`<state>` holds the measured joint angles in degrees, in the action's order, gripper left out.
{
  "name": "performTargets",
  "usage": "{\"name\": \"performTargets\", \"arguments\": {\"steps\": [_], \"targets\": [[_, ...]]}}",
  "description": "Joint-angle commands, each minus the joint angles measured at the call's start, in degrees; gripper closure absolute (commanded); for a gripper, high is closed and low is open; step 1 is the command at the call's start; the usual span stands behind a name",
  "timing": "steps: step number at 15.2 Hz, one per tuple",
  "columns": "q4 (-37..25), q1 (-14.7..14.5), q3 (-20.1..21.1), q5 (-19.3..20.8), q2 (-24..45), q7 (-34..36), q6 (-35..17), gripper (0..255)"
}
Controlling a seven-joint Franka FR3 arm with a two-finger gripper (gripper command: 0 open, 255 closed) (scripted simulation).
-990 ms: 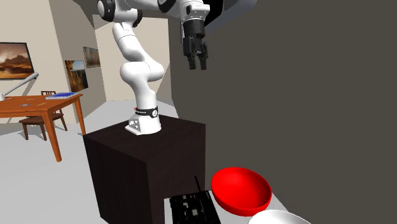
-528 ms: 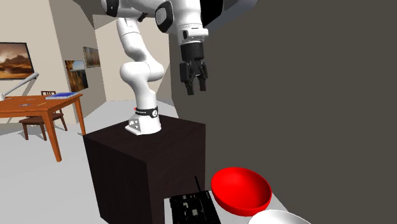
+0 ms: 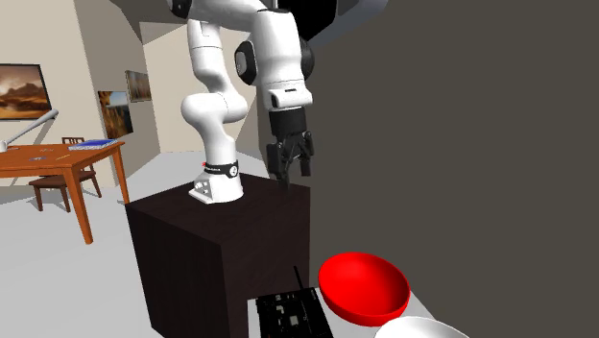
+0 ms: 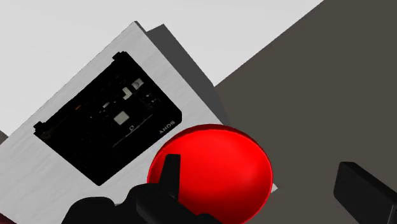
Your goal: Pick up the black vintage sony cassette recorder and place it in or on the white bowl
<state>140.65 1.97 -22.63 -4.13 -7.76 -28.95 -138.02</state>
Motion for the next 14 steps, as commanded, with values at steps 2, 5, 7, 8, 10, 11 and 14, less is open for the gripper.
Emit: {"name": "performTargets", "arguments": {"steps": [2,5,7,8,10,11,14], "targets": [[-2.4,-0.1,-1.9,-6.1,7.4,-5.8,-2.9,0],[-5.5,1.0,-2.2,-13.2,14.9,-12.0,-4.6,0],[-8.0,2.5,-1.5,-17.7,19.8,-15.9,-5.2,0],[-9.4,3.4,-1.0,-19.7,22.2,-17.6,-5.4,0],[-12.2,5.6,0.3,-23.4,27.0,-20.7,-5.5,0],[-13.7,6.6,1.0,-24.9,29.2,-22.0,-5.6,0],[-13.9,7.3,2.3,-26.6,31.2,-23.2,-7.1,0]]}}
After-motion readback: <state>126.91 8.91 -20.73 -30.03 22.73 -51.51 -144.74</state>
